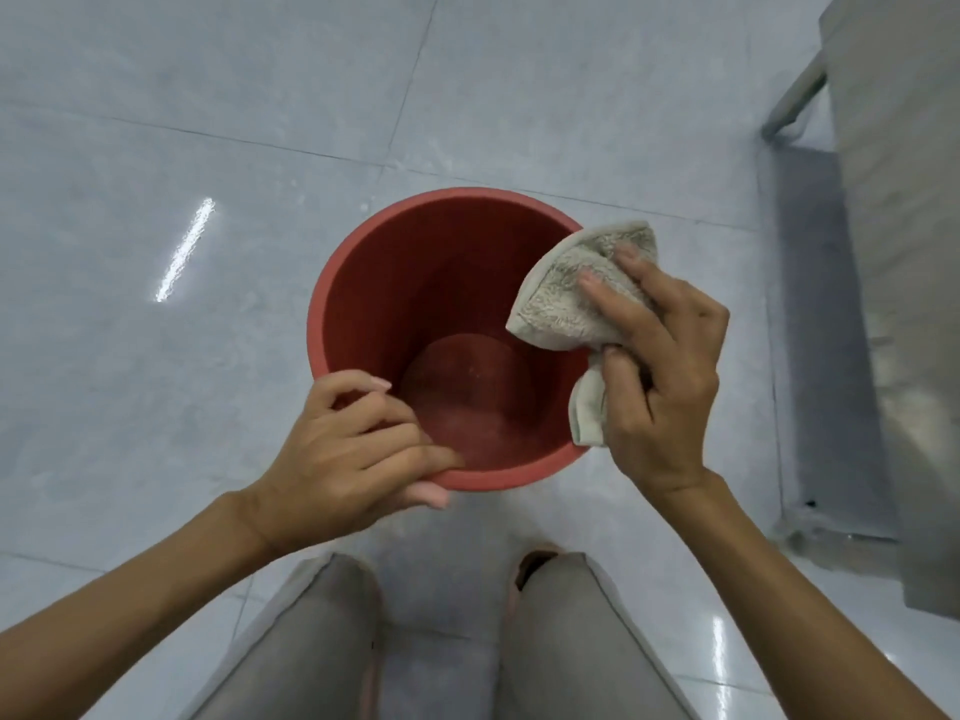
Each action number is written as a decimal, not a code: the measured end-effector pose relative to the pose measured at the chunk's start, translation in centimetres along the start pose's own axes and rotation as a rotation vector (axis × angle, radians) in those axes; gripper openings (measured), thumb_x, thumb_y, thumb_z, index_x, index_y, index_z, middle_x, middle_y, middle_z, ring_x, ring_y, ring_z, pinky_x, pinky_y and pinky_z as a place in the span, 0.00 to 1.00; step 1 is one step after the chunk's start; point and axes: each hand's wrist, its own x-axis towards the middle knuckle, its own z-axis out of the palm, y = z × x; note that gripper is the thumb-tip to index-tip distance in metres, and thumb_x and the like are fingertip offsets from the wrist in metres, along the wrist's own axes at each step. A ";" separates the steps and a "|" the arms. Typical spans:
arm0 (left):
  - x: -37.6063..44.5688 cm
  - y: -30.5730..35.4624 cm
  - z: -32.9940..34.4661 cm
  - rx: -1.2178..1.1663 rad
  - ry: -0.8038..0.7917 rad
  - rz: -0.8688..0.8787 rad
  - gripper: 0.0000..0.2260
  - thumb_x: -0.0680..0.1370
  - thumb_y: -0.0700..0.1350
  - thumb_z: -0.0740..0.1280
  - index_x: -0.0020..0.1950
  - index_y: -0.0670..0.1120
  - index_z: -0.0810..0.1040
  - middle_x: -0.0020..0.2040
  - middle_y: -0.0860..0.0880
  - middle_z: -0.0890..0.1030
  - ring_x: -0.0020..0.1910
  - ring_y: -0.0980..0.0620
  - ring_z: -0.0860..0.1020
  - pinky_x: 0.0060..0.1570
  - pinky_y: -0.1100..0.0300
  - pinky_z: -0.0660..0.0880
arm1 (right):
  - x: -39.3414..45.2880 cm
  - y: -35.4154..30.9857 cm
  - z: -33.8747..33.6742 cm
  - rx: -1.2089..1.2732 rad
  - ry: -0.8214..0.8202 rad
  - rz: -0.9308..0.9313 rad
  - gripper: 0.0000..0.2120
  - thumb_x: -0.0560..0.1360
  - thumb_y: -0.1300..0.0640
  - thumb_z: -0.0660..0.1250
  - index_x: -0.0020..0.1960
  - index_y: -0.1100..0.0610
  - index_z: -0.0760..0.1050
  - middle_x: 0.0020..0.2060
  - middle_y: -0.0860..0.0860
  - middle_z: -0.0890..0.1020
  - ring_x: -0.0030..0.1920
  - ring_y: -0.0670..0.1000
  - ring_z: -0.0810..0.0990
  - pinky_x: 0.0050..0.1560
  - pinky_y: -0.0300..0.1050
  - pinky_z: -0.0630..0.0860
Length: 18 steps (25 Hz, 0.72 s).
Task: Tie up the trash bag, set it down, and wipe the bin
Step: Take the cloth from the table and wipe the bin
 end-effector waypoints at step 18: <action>13.2 -11.0 0.7 -0.442 0.082 -0.571 0.16 0.85 0.49 0.56 0.52 0.45 0.81 0.49 0.50 0.79 0.56 0.51 0.72 0.63 0.53 0.67 | 7.8 -0.3 3.9 0.086 0.285 0.003 0.30 0.72 0.75 0.58 0.72 0.60 0.69 0.68 0.59 0.72 0.68 0.48 0.66 0.72 0.44 0.60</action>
